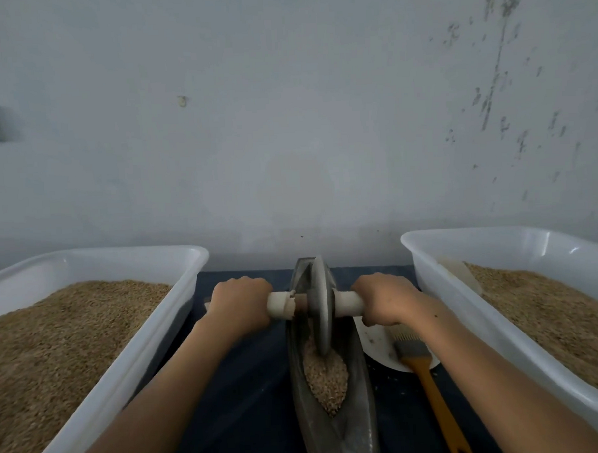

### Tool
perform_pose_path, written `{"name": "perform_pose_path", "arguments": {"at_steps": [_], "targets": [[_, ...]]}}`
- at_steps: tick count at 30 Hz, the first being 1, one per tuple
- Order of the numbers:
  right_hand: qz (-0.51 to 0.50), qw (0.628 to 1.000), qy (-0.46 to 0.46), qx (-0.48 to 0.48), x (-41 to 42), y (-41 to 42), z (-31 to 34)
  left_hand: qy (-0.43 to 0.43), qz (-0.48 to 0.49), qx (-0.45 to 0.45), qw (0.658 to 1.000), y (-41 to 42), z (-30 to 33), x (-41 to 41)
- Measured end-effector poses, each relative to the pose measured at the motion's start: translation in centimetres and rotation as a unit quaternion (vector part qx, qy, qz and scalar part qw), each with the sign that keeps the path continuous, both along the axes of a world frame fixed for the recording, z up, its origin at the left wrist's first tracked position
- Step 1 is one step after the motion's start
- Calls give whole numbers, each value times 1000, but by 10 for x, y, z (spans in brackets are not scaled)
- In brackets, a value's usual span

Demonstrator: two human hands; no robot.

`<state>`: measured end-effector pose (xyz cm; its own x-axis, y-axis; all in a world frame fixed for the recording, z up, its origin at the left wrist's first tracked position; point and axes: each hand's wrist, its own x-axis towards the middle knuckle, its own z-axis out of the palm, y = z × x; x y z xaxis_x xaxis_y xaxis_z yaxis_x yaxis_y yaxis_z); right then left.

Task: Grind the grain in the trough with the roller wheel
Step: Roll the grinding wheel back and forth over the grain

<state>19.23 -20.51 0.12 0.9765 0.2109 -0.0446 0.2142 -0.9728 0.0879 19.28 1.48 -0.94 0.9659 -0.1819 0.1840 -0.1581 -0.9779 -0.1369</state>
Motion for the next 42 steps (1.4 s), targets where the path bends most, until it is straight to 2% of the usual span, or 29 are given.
{"name": "perform_pose_path", "arguments": {"at_steps": [3,5,8,12,14,16,19,24,28,32,35,37,40,42], "targets": [[-5,996,-89,3,2,3,-5,-78,-7,-27,997,0,-6,0],[-4,996,-86,-3,1,4,-4,-73,-7,-29,997,1,-7,0],[2,1000,-16,-21,-4,3,3,-8,-2,-4,1000,1,-3,0],[0,995,103,-2,-11,-1,10,133,14,7,991,3,8,-2],[2,992,130,-7,-11,0,11,179,17,-5,984,3,9,-3],[2,992,123,-8,-10,2,10,187,20,-15,982,4,9,-3],[4,996,84,-11,-7,2,8,140,22,-13,990,4,6,-2],[2,999,-49,-4,3,1,-5,-29,18,1,999,0,-1,0],[-3,993,-121,15,4,3,-9,-59,25,-21,998,-2,-4,0],[15,999,-26,-24,0,2,0,28,18,-7,999,2,-1,-1],[12,997,81,-4,-5,0,8,123,18,-4,992,5,8,-4],[5,993,118,9,-6,-1,8,163,20,-1,986,5,10,-5],[3,995,100,2,-5,0,7,166,26,-8,986,6,9,-4],[5,998,58,-11,-3,1,5,124,24,-14,992,5,6,-2]]}}
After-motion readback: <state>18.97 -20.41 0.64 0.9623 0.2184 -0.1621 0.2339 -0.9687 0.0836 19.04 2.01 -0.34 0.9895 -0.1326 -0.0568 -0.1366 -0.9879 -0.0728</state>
